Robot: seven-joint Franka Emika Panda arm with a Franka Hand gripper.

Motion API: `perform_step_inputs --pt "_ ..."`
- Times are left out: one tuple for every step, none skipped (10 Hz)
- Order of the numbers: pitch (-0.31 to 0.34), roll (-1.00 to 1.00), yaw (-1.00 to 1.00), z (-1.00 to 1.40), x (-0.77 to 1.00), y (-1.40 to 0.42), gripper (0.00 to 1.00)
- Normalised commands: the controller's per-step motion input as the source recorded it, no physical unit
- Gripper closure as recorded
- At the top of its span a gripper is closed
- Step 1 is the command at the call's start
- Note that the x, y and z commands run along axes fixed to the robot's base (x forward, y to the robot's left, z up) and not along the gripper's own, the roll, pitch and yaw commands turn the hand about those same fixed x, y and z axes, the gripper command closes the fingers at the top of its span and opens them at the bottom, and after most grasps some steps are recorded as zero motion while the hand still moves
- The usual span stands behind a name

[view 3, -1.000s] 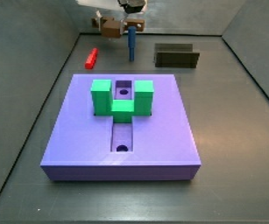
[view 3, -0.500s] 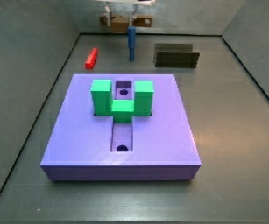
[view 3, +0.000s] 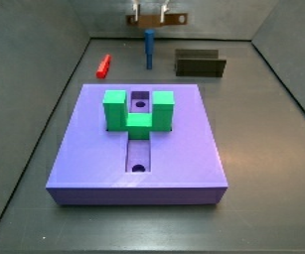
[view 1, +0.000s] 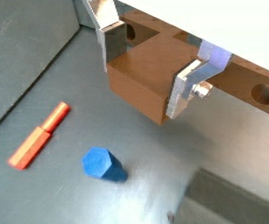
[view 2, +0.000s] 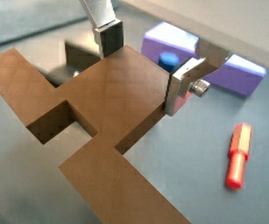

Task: Pick up the brown object. Move up. Place the brown object on the fixture. Regrasp the brown object. Move to above the board. Insert the brown object.
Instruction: Place the brown object on the fixture.

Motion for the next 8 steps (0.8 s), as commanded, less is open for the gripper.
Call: perform_step_inputs --pt "0.0 -0.96 -0.26 0.33 0.76 0.04 1.0" --pt "0.0 -0.91 -0.23 0.23 0.84 0.0 1.0" --pt "0.0 -0.97 -0.28 0.19 0.79 0.01 1.0" --pt "0.0 -0.91 -0.37 0.0 0.79 0.03 1.0" --pt "-0.08 -0.88 -0.42 -0.06 0.65 0.07 1.0" --pt "-0.234 -0.89 -0.44 -0.13 0.57 0.03 1.0" --pt "-0.183 -0.86 -0.38 -0.2 0.6 0.06 1.0" --pt "0.0 -0.47 -0.13 -0.09 0.31 0.12 1.0"
